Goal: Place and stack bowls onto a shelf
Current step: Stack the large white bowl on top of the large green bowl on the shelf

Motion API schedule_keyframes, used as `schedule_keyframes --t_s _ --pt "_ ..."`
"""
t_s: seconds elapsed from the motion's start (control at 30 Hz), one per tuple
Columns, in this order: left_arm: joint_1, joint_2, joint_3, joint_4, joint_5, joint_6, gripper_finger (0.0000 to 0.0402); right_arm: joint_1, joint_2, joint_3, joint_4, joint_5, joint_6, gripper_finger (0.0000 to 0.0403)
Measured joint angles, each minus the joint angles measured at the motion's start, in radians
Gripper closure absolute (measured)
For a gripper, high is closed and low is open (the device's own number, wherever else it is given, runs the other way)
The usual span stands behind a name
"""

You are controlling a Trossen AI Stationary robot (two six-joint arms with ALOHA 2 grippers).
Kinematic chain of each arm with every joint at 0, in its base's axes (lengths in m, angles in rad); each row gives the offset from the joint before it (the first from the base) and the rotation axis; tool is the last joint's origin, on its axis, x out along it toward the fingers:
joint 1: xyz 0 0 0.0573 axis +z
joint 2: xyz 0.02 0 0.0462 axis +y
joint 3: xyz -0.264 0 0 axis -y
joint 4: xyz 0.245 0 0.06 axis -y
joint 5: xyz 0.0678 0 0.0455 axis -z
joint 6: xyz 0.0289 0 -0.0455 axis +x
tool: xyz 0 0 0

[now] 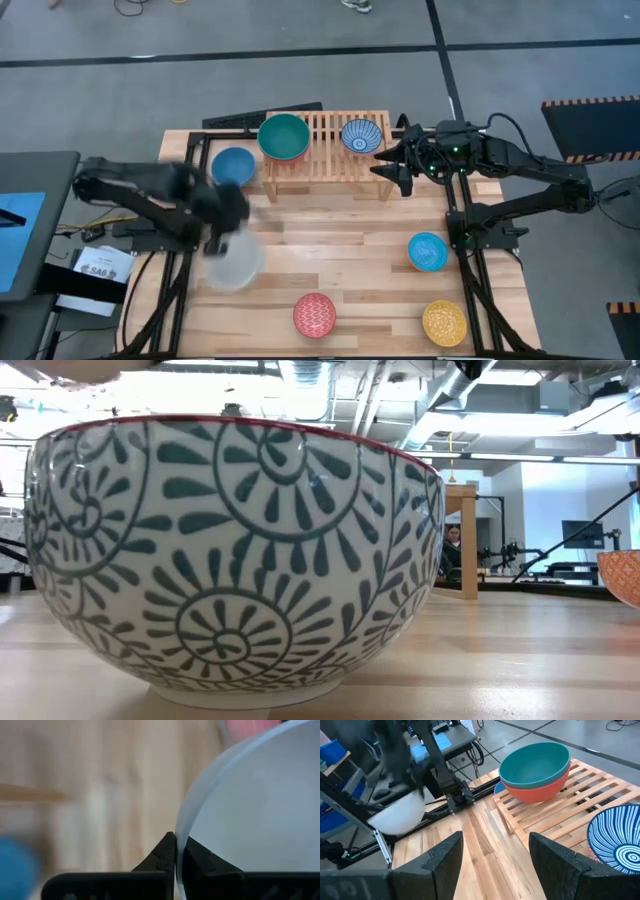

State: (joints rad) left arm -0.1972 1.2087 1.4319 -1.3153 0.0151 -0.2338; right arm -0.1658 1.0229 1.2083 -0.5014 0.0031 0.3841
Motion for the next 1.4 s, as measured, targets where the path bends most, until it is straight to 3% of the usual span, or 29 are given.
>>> schedule_keyframes --t_s 0.17,0.33,0.5,0.73,1.03,1.23,1.4 --pt "0.326 0.041 0.292 0.009 -0.054 -0.049 0.0401 0.0 0.0 0.0 0.0 0.001 0.0 0.0149" --pt "0.576 0.169 0.534 0.024 -0.032 -0.051 0.0402 0.0 0.012 0.0 0.0 0.003 0.004 0.0149" --pt "0.717 0.334 0.712 -0.022 0.03 -0.052 0.0401 0.0 0.029 0.002 0.005 0.004 0.008 0.0149" --pt "0.826 0.55 0.924 -0.254 0.118 -0.049 0.0401 -0.003 0.061 0.0 -0.019 0.003 0.025 0.0149" --pt "0.916 0.616 0.892 -0.254 0.172 -0.089 0.0401 -0.005 0.097 -0.001 -0.023 0.0 0.029 0.0149" --pt "0.945 0.622 0.893 -0.255 0.085 -0.079 0.0401 -0.005 0.095 0.0 -0.019 -0.001 0.028 0.0149" --pt "0.958 0.626 0.885 -0.253 0.084 -0.091 0.0401 -0.005 0.095 0.0 -0.019 -0.001 0.027 0.0149"
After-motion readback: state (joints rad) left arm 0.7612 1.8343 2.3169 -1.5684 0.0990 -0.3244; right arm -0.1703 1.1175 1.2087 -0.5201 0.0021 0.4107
